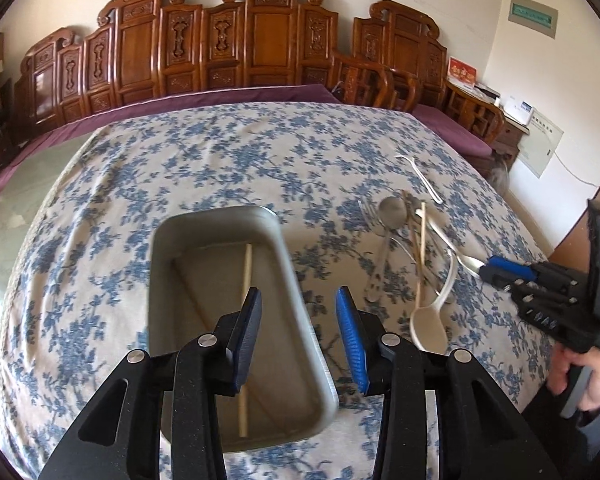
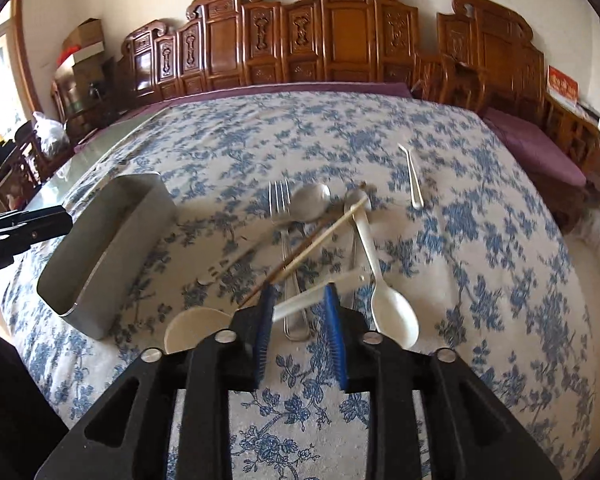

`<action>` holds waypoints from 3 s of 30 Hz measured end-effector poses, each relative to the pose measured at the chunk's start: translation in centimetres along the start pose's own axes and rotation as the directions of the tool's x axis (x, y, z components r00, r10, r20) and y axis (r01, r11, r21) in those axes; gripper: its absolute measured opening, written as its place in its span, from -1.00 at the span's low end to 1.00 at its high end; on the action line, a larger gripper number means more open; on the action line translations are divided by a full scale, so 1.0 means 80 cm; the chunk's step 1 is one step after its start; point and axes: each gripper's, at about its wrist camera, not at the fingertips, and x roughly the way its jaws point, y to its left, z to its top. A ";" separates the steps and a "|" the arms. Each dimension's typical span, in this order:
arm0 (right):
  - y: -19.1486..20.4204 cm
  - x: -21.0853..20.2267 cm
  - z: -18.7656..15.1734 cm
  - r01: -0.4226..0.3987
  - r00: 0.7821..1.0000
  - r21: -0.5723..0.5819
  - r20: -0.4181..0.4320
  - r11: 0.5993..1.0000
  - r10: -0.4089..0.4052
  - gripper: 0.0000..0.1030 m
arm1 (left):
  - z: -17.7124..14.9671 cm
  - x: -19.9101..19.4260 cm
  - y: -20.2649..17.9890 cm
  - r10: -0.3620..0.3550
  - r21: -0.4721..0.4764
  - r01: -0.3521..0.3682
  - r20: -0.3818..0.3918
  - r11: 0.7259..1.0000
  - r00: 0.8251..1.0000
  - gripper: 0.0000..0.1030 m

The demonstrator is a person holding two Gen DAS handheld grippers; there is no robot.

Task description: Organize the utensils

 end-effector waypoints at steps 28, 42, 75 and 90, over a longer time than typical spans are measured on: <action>0.054 0.064 -0.028 -0.024 0.996 0.018 -0.091 1.000 0.025 -0.33 | -0.011 0.010 -0.037 0.016 0.069 -0.014 -0.023 0.998 1.000 -0.29; 0.033 0.043 -0.032 -0.040 0.996 0.037 -0.079 0.999 0.043 -0.97 | -0.014 0.012 -0.045 0.032 0.081 -0.030 -0.026 0.996 0.999 -0.29; -0.064 0.030 -0.008 -0.042 0.999 0.086 -0.021 0.995 0.044 -0.97 | 0.016 0.137 -0.149 -0.122 0.138 0.151 -0.199 0.979 0.972 -0.59; -0.057 0.030 -0.008 -0.054 0.998 0.072 -0.022 0.996 0.056 -0.97 | 0.009 0.152 -0.151 -0.107 0.129 0.139 -0.228 0.982 0.968 -0.95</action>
